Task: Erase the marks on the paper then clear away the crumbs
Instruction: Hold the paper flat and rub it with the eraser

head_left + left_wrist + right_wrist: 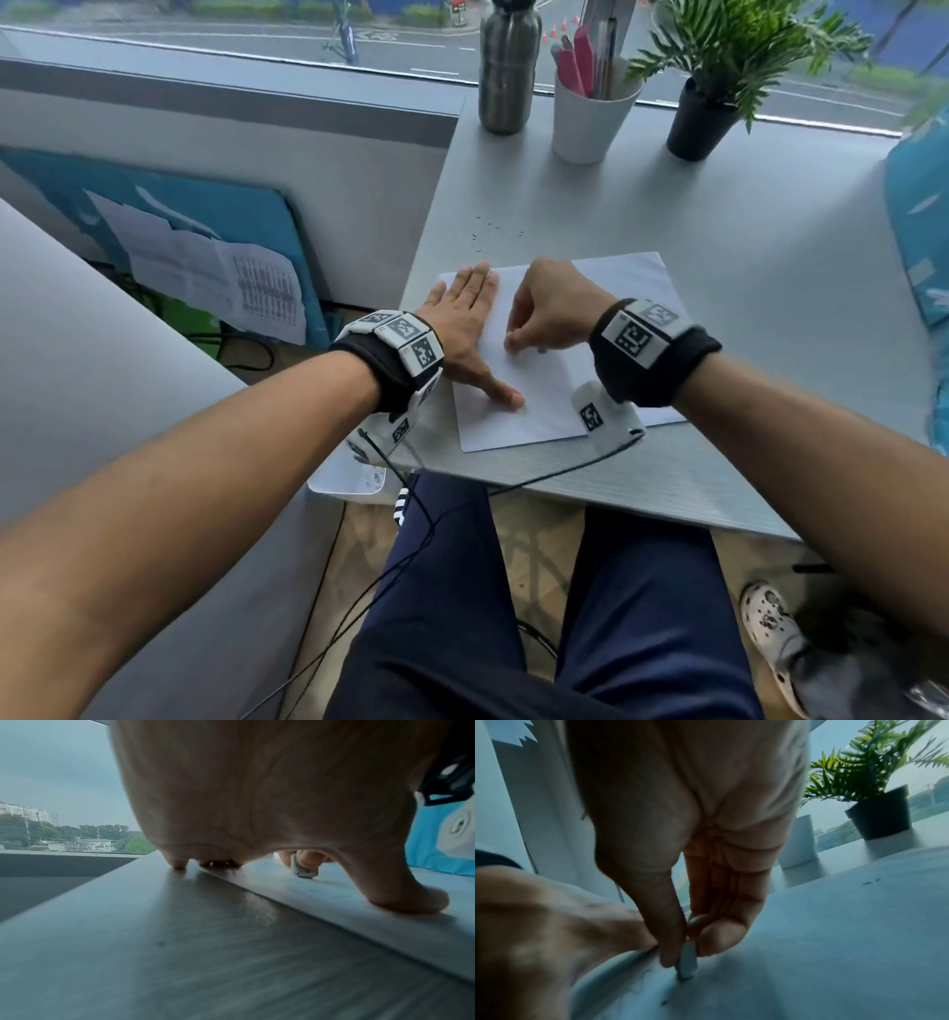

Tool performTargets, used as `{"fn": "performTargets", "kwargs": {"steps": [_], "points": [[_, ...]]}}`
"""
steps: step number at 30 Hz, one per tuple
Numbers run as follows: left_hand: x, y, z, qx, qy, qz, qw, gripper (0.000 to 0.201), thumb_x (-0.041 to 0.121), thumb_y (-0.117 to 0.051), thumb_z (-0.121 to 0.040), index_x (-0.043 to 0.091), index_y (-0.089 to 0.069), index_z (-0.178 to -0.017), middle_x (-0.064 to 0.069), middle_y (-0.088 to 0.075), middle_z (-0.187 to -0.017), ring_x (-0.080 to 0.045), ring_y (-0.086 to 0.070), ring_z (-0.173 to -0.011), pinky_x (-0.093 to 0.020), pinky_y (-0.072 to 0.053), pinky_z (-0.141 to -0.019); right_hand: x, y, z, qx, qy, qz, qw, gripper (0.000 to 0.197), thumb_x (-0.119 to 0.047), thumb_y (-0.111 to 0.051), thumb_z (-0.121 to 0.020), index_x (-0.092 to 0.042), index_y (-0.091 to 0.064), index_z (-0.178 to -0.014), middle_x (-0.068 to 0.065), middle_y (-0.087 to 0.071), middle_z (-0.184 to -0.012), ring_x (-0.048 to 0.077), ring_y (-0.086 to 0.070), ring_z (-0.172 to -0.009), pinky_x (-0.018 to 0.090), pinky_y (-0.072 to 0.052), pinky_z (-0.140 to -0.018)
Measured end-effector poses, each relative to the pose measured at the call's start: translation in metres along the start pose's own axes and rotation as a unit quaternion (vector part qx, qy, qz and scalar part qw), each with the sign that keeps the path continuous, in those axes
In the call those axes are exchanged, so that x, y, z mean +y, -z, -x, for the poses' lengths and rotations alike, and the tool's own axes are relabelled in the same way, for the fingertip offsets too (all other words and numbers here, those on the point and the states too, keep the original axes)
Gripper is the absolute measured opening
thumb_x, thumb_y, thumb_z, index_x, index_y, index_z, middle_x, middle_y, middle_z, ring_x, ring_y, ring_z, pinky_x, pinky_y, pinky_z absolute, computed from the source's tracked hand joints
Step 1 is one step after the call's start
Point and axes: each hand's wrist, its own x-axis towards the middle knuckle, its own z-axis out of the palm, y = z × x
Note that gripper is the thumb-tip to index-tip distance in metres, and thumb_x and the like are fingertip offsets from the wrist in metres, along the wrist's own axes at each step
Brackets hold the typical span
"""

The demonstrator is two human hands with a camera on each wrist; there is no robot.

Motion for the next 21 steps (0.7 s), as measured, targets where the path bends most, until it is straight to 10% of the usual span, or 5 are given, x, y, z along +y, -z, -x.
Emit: {"fn": "performTargets", "kwargs": {"steps": [7, 14, 21], "points": [[0.002, 0.001, 0.000, 0.001, -0.003, -0.004, 1.000, 0.159, 0.093, -0.062, -0.045, 0.011, 0.025, -0.151, -0.003, 0.031, -0.158, -0.017, 0.028, -0.145, -0.039, 0.015, -0.118, -0.003, 0.018, -0.043, 0.150, -0.009, 0.034, 0.988, 0.015, -0.012, -0.072, -0.073, -0.009, -0.080, -0.085, 0.008, -0.076, -0.085, 0.016, -0.068, -0.076, 0.019, -0.044, -0.064], [0.000, 0.000, -0.002, -0.002, 0.003, -0.003, 1.000, 0.162, 0.095, -0.061, -0.042, 0.012, 0.025, -0.151, -0.002, 0.032, -0.158, -0.017, 0.029, -0.145, -0.040, 0.014, -0.120, 0.007, -0.005, 0.008, 0.062, 0.020, 0.042, 0.997, 0.008, -0.016, -0.075, -0.071, -0.015, -0.079, -0.077, -0.001, -0.074, -0.073, 0.009, -0.064, -0.068, 0.015, -0.045, -0.056], [0.010, 0.005, 0.005, -0.002, 0.029, -0.040, 0.999, 0.157, 0.103, -0.042, -0.043, 0.010, 0.025, -0.150, -0.004, 0.030, -0.159, -0.020, 0.025, -0.147, -0.045, 0.016, -0.118, 0.040, -0.009, 0.028, 0.124, -0.037, 0.034, 0.991, 0.004, -0.013, -0.073, -0.074, -0.010, -0.076, -0.076, 0.003, -0.071, -0.076, 0.015, -0.061, -0.075, 0.024, -0.050, -0.068]]}}
